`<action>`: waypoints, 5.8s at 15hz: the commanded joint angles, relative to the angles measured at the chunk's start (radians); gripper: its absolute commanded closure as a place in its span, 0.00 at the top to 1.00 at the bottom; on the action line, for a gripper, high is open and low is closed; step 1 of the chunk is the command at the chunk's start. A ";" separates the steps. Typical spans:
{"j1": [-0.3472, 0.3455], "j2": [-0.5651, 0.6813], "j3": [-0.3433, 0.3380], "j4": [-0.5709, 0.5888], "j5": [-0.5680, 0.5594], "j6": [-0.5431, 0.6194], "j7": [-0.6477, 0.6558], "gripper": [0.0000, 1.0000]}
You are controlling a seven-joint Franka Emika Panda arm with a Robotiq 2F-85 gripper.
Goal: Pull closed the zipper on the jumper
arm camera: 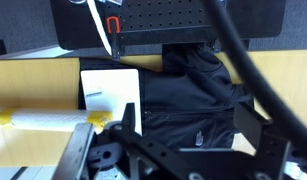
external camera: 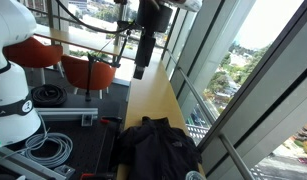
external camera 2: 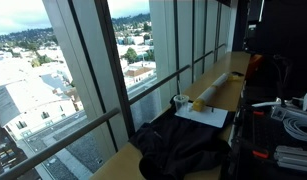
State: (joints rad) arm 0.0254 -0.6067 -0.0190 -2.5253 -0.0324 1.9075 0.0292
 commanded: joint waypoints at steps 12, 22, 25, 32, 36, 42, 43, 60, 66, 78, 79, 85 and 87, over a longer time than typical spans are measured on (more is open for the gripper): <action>-0.021 0.027 0.008 -0.035 -0.010 0.079 -0.002 1.00; -0.012 0.238 -0.027 -0.162 0.004 0.584 -0.113 1.00; 0.003 0.358 -0.062 -0.147 0.040 0.736 -0.193 1.00; 0.052 0.609 -0.071 -0.069 0.263 0.965 -0.400 1.00; 0.044 0.745 -0.050 0.024 0.415 0.983 -0.512 1.00; -0.004 0.938 -0.025 0.145 0.506 0.991 -0.594 1.00; -0.011 0.969 -0.026 0.166 0.507 0.992 -0.594 1.00; -0.176 1.341 0.078 0.425 0.127 1.095 -0.308 1.00; -0.154 1.409 0.067 0.462 0.082 1.108 -0.251 1.00; -0.154 1.467 0.067 0.523 0.060 1.097 -0.233 0.93; -0.154 1.470 0.066 0.527 0.060 1.097 -0.233 0.74; -0.145 1.461 0.060 0.532 0.054 1.097 -0.233 0.27; -0.147 1.464 0.062 0.534 0.055 1.097 -0.233 0.14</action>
State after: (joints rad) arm -0.1291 0.8515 0.0507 -1.9997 0.0600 2.9877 -0.2377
